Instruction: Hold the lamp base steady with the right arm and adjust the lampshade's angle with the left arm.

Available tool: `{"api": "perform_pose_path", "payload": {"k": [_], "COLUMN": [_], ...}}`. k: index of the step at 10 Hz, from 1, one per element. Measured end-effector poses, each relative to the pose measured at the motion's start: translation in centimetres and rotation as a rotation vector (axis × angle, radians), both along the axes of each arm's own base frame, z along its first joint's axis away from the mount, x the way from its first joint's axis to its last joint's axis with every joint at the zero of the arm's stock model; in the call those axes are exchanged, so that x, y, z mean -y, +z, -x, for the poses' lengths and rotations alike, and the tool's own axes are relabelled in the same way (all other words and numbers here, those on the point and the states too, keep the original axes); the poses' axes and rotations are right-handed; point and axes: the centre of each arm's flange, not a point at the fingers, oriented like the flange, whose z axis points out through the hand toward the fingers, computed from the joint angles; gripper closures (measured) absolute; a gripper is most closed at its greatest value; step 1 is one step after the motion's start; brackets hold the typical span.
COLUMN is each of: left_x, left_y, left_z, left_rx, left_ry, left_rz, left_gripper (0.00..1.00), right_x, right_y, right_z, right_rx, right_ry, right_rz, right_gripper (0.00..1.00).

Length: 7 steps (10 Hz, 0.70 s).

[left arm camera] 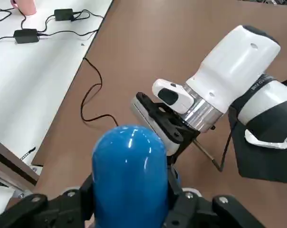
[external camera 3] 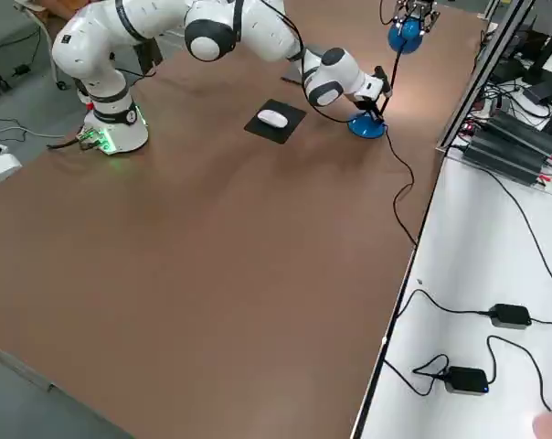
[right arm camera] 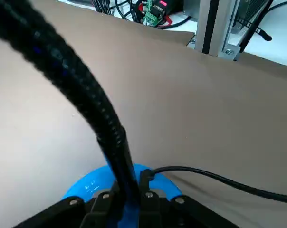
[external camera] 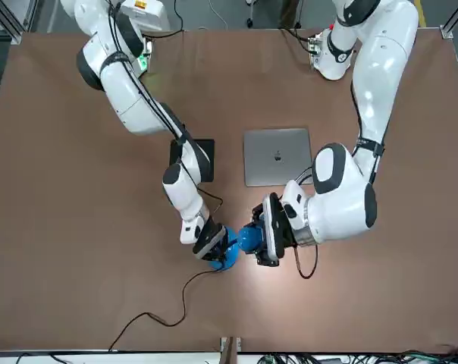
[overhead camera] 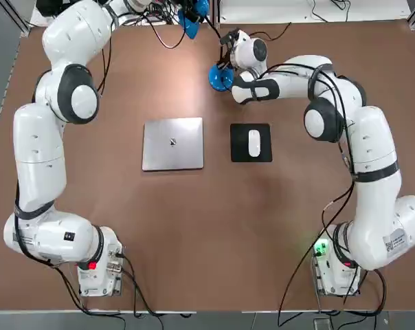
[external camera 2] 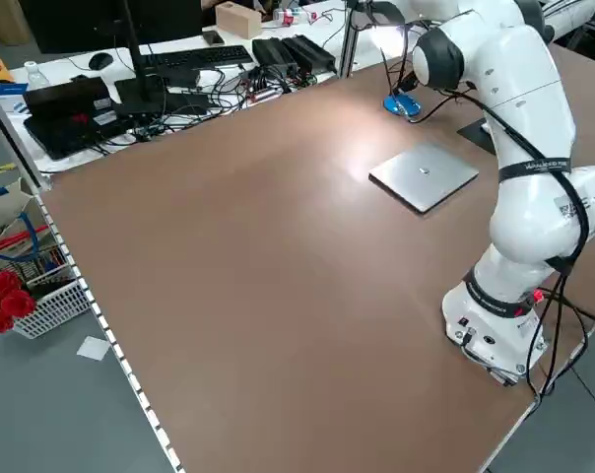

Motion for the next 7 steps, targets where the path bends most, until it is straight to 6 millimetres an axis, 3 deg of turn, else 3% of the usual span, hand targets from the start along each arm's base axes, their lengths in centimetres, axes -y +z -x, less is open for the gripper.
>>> {"api": "perform_pose_path", "payload": {"k": [7], "left_x": [-0.15], "left_y": [-0.14], "left_z": [-0.07], "left_rx": [-0.265], "left_ry": [0.255], "left_rz": [0.008], "left_gripper": [0.43], "right_x": [-0.02], "right_y": [0.00], "right_z": [0.01], "right_rx": [0.000], "right_ry": [0.000], "right_rz": [0.000], "right_gripper": [0.85]}}
